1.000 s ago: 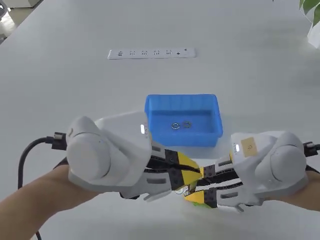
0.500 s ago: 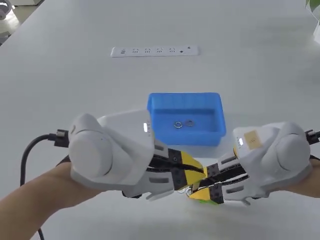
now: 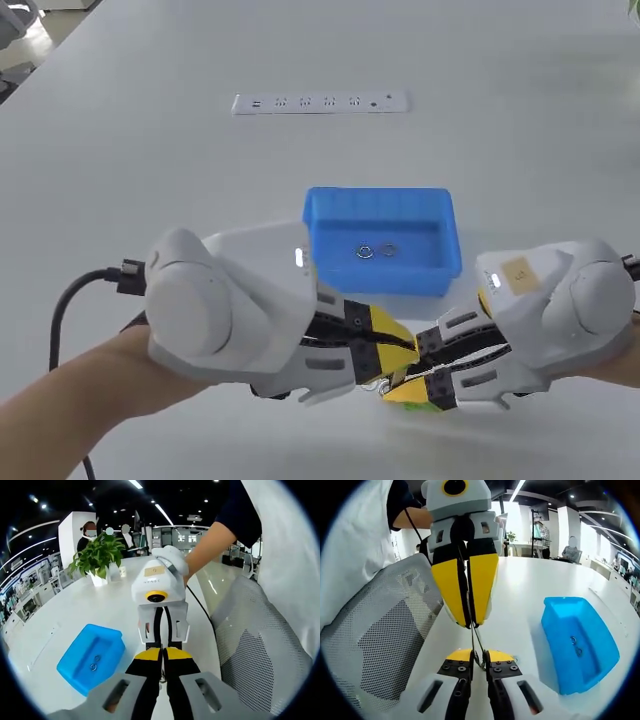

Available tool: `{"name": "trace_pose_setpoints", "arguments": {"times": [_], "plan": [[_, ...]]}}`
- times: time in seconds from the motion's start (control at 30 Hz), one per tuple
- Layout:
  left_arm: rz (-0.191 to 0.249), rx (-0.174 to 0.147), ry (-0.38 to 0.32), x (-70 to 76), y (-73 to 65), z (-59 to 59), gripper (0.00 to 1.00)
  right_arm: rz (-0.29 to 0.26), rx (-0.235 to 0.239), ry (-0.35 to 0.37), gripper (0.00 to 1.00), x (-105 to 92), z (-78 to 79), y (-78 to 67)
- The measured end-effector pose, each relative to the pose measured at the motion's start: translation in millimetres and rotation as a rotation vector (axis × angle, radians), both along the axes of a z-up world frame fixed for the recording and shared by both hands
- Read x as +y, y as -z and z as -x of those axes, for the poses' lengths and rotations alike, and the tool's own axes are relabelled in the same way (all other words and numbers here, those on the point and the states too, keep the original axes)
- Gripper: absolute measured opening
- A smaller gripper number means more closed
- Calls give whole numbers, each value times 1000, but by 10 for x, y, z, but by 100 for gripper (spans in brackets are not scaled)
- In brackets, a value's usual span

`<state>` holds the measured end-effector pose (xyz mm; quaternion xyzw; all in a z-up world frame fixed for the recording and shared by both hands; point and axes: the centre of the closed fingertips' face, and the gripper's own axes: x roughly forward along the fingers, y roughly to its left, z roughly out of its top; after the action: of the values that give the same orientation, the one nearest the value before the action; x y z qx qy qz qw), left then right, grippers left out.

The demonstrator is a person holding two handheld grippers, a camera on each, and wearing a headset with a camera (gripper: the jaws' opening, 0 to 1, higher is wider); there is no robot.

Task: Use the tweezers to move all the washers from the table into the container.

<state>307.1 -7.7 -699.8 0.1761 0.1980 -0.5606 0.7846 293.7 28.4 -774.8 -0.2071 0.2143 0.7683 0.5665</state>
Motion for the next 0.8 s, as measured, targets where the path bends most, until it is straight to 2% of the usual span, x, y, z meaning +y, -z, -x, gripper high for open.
{"name": "trace_pose_setpoints", "arguments": {"times": [0.17, 0.4, 0.6, 0.8], "plan": [[-10, -4, -2, 4, -1, -11, 5, -8, -8, -11, 9, 1, 4, 1], [-13, -14, -33, 28, -2, -60, 6, -12, -13, 9, 8, 11, -15, -1], [-2, 12, -45, 36, -4, -50, 7, -14, -10, 9, 8, 15, 0, 0], [11, 30, -45, 36, -19, -33, 13, -16, -7, 9, 8, 26, 12, -2]]}}
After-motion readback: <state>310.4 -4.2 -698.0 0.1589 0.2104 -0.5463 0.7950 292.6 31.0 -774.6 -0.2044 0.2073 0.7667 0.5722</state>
